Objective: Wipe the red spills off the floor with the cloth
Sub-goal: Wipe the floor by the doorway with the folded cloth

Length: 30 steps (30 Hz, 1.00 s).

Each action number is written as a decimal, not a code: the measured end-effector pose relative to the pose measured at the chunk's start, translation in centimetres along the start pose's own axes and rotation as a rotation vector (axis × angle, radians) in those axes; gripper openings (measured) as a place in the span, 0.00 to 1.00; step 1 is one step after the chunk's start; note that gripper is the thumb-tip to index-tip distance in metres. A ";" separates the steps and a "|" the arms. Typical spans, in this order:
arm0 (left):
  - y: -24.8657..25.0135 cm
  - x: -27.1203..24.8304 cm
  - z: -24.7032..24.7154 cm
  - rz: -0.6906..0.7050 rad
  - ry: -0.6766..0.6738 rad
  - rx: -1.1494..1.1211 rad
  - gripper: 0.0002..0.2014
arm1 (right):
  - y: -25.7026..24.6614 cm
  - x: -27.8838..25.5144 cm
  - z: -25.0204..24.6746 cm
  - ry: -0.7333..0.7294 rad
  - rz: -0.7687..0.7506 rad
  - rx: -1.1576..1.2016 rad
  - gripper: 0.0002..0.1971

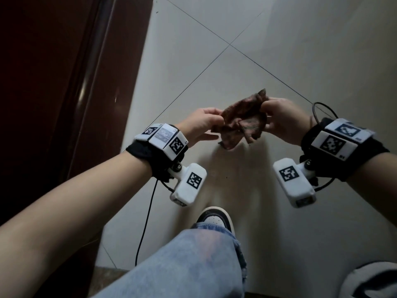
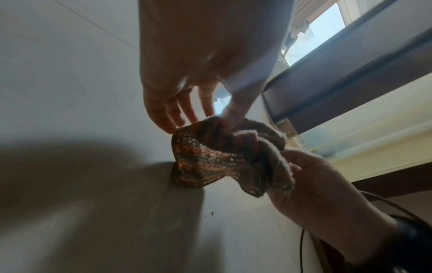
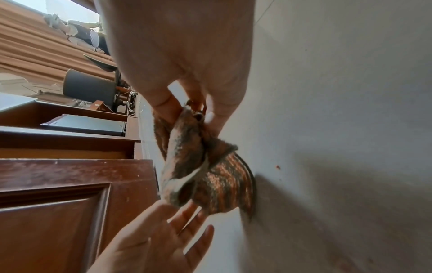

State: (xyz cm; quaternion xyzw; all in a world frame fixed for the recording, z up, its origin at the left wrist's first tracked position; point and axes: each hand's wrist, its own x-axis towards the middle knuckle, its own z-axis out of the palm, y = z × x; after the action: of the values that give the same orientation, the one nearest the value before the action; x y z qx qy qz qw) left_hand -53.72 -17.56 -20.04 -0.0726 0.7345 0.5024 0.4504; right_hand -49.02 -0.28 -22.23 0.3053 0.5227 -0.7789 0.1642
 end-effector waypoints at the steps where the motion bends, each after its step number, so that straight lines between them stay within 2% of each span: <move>1: 0.0 0.1 0.1 0.009 0.067 0.057 0.09 | -0.2 0.0 0.1 -0.023 -0.004 0.051 0.14; 4: 0.4 0.2 0.3 0.002 0.231 0.097 0.04 | -0.8 0.0 0.3 -0.077 0.001 0.152 0.14; 5: 0.7 0.1 0.4 -0.019 0.221 0.047 0.04 | -1.0 0.0 0.5 -0.089 0.007 0.180 0.15; 8: 1.8 -0.2 0.7 -0.077 0.048 -0.207 0.12 | -1.2 -0.1 1.1 -0.102 0.012 0.223 0.15; 10: 2.3 -0.5 1.1 -0.062 -0.006 -0.332 0.11 | -1.2 -0.3 1.5 -0.085 -0.012 0.150 0.11; 14: 2.3 -0.5 1.9 0.022 0.040 -0.348 0.01 | -0.9 -0.7 1.7 -0.014 -0.118 -0.165 0.13; 17: 2.1 -0.3 1.9 0.056 0.059 -0.330 0.04 | -1.1 -0.5 1.5 0.024 -0.125 -0.278 0.12; 19: 2.3 -0.5 1.6 0.059 0.048 -0.307 0.05 | -1.3 -0.4 1.1 -0.051 -0.065 -0.241 0.09; 22: 2.6 -0.7 1.3 0.030 0.008 -0.298 0.07 | -1.5 -0.7 0.4 -0.282 0.075 -0.095 0.11; 24: 2.7 -0.6 1.1 0.001 -0.003 -0.268 0.07 | -1.4 -1.0 0.3 -0.377 0.080 -0.057 0.12; 25: 2.8 -0.5 1.1 -0.008 0.002 -0.241 0.07 | -1.4 -1.0 0.3 -0.371 0.054 -0.066 0.12; 27: 2.9 -0.2 1.2 -0.022 0.024 -0.163 0.07 | -1.6 -0.7 0.4 -0.248 -0.013 -0.130 0.13; 30: 3.3 0.4 1.3 -0.022 0.104 -0.034 0.04 | -2.1 0.2 -0.6 0.110 -0.215 -0.470 0.09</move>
State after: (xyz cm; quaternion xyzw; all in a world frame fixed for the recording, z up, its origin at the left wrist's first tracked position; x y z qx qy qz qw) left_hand -55.04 -14.81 -18.24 -0.1142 0.7473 0.5055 0.4159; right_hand -50.22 1.12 -20.98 0.2431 0.7270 -0.6313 0.1181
